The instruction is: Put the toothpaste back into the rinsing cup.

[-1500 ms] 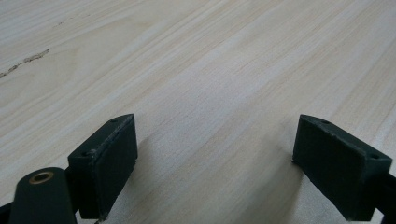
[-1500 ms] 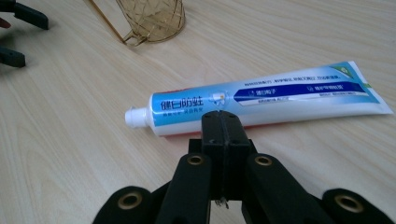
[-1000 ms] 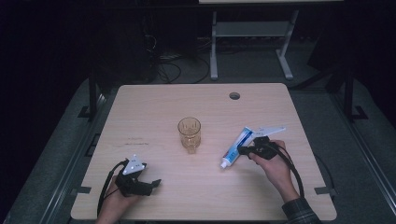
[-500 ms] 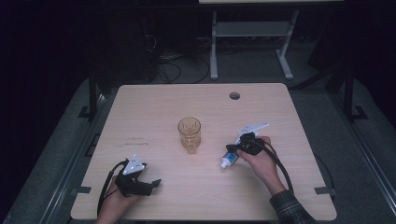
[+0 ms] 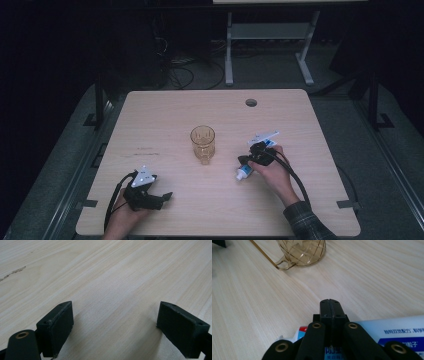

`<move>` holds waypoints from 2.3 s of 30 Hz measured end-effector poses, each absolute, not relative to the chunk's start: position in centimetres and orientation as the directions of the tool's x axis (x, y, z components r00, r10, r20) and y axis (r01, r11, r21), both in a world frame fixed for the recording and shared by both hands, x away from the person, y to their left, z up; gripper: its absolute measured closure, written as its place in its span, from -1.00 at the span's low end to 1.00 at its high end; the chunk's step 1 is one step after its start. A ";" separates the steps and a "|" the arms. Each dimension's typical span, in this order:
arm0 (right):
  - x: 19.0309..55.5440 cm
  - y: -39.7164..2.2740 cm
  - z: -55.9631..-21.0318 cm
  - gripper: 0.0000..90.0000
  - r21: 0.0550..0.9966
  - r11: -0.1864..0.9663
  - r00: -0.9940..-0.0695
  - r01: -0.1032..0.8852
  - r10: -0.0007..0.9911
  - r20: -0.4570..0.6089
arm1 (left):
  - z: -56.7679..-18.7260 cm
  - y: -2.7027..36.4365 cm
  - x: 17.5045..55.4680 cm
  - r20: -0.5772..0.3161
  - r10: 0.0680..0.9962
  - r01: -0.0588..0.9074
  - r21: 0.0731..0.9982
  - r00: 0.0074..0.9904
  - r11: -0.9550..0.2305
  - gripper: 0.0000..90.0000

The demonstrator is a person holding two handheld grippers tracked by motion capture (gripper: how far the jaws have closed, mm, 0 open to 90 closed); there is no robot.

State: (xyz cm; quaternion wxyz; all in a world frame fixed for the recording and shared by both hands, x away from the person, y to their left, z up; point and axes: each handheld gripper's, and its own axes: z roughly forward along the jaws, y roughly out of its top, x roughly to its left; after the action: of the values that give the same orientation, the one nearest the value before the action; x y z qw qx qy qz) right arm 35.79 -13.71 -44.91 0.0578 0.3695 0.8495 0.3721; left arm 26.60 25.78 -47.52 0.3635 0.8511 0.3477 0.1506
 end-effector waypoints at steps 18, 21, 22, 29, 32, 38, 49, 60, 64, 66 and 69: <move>34.4 -15.0 -45.0 1.00 0.665 0.461 -0.717 0.588 0.677 0.165 | -47.5 25.8 26.6 0.003 0.701 0.483 0.724 0.713 -0.493 -0.71; 34.1 -15.4 -45.1 1.00 0.662 0.457 -0.713 0.594 0.680 0.170 | -47.5 25.8 26.6 0.003 0.701 0.482 0.724 0.713 -0.493 -0.71; 33.9 -15.5 -45.1 1.00 0.657 0.457 -0.709 0.599 0.684 0.171 | -47.5 25.8 26.6 0.002 0.701 0.483 0.724 0.713 -0.493 -0.71; 33.1 -16.2 -45.2 1.00 0.649 0.465 -0.707 0.603 0.688 0.163 | -47.5 25.8 26.6 0.003 0.701 0.482 0.724 0.713 -0.493 -0.71; 32.8 -16.5 -45.2 1.00 0.647 0.469 -0.707 0.602 0.689 0.159 | -47.5 25.8 26.6 0.003 0.701 0.482 0.724 0.713 -0.493 -0.71; 32.2 -17.4 -45.2 1.00 0.642 0.460 -0.696 0.613 0.700 0.163 | -47.5 25.8 26.6 0.003 0.701 0.482 0.724 0.714 -0.494 -0.71; 31.3 -19.1 -45.3 1.00 0.633 0.447 -0.673 0.632 0.721 0.163 | -47.5 25.8 26.6 0.003 0.700 0.482 0.724 0.714 -0.494 -0.71; 30.7 -21.9 -45.3 1.00 0.631 0.414 -0.632 0.656 0.758 0.160 | -47.5 25.8 26.6 0.003 0.700 0.481 0.724 0.714 -0.494 -0.71; 30.6 -22.6 -45.3 1.00 0.635 0.399 -0.619 0.661 0.768 0.162 | -47.5 25.8 26.6 0.002 0.701 0.482 0.725 0.714 -0.493 -0.71; 30.5 -22.8 -45.2 1.00 0.639 0.394 -0.617 0.661 0.769 0.164 | -47.5 25.8 26.6 0.003 0.700 0.482 0.724 0.714 -0.493 -0.71; 30.4 -22.9 -44.8 1.00 0.657 0.386 -0.625 0.648 0.763 0.168 | -47.5 25.8 26.5 0.003 0.700 0.481 0.724 0.714 -0.494 -0.71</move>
State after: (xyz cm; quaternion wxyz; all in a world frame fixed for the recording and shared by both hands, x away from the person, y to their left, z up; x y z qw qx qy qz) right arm 30.44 -22.85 -44.80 0.0809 0.4256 0.8284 0.3551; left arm 26.55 25.78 -47.53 0.3641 0.8511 0.3470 0.1503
